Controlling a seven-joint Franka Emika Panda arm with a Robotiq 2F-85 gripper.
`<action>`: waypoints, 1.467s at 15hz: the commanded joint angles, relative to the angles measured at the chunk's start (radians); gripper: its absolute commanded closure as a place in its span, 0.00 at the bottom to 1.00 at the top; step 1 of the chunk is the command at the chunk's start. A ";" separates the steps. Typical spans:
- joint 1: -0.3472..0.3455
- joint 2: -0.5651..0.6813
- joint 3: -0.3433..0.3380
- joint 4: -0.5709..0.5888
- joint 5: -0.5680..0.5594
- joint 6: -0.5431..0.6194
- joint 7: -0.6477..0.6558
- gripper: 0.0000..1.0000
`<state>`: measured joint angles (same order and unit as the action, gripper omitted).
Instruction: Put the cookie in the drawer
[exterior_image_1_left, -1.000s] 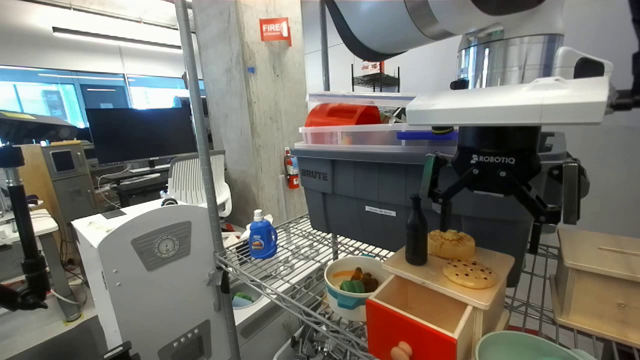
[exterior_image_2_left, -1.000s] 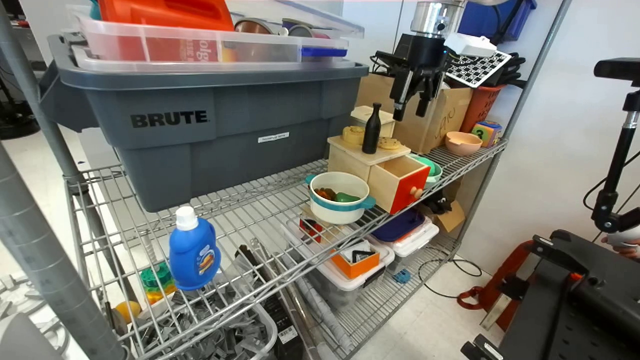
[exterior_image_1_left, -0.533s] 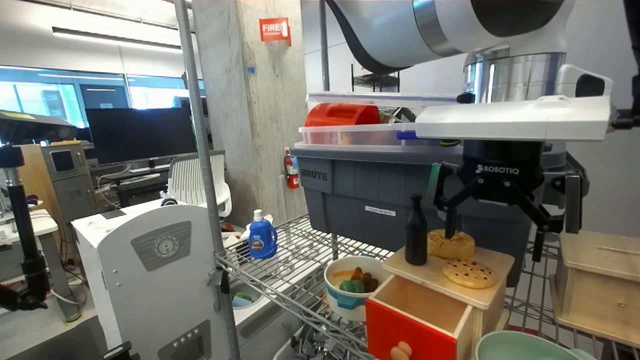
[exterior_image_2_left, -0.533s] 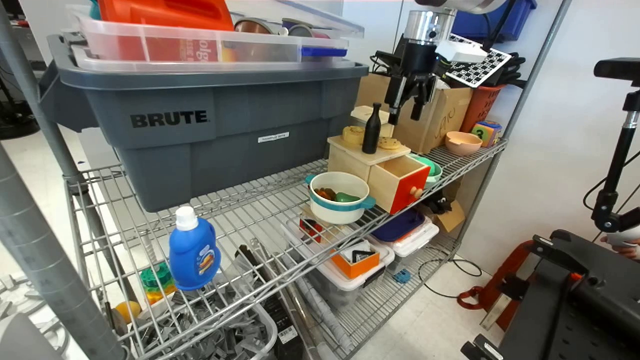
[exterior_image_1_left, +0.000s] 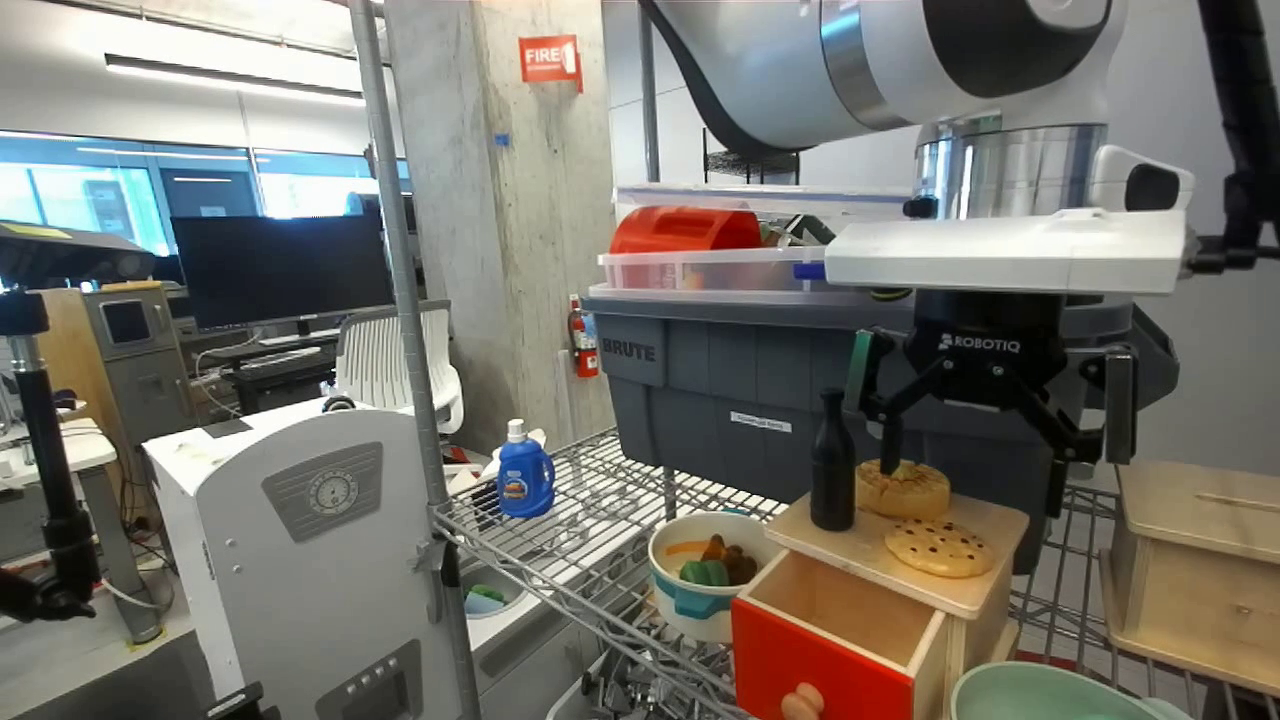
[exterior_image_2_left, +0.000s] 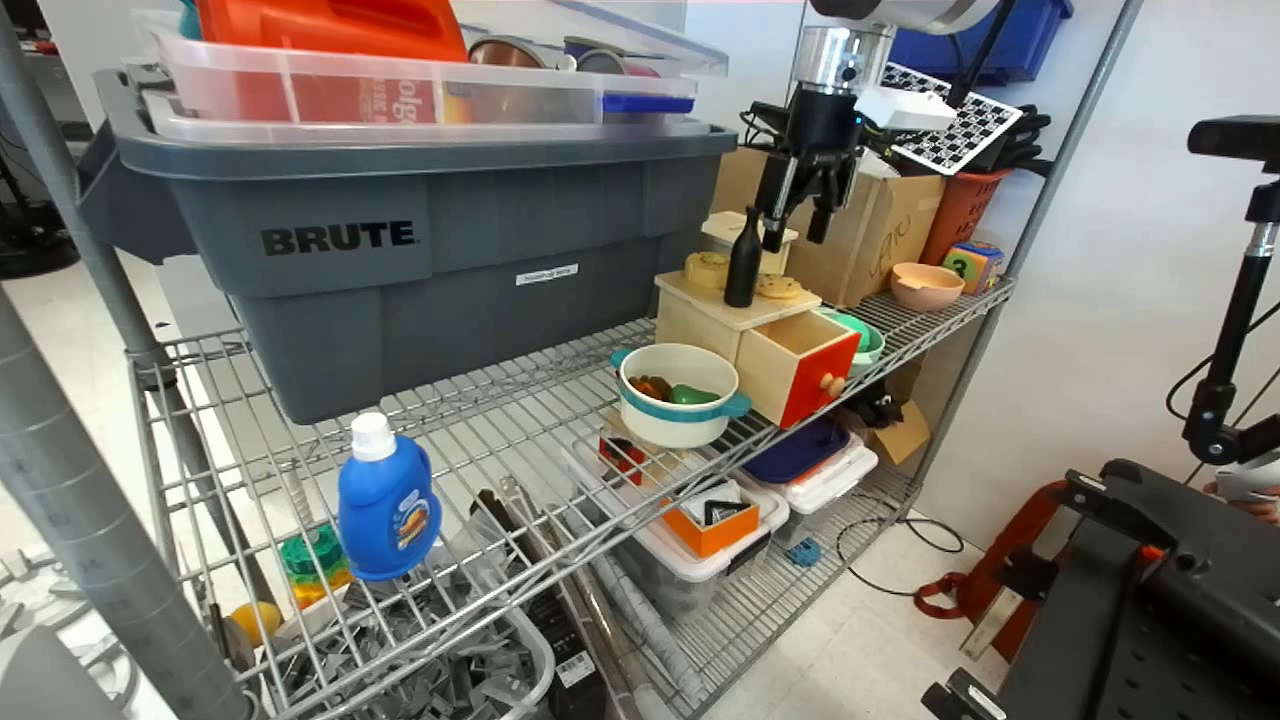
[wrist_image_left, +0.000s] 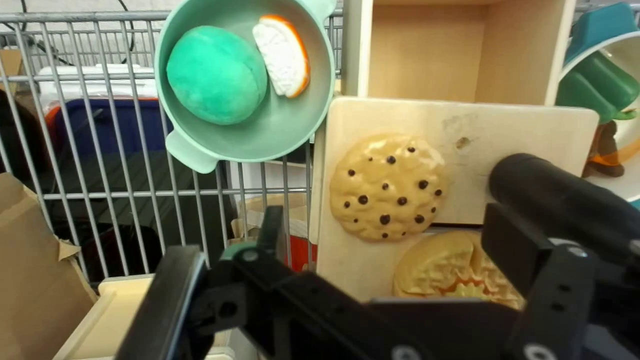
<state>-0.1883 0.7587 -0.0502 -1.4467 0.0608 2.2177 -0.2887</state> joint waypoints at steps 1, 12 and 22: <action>-0.005 0.040 0.016 0.054 -0.020 -0.034 -0.004 0.00; 0.004 0.121 0.015 0.111 -0.030 -0.041 0.005 0.00; 0.001 0.131 0.015 0.135 -0.030 -0.048 0.002 0.00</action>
<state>-0.1800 0.8739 -0.0423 -1.3563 0.0569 2.2107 -0.2887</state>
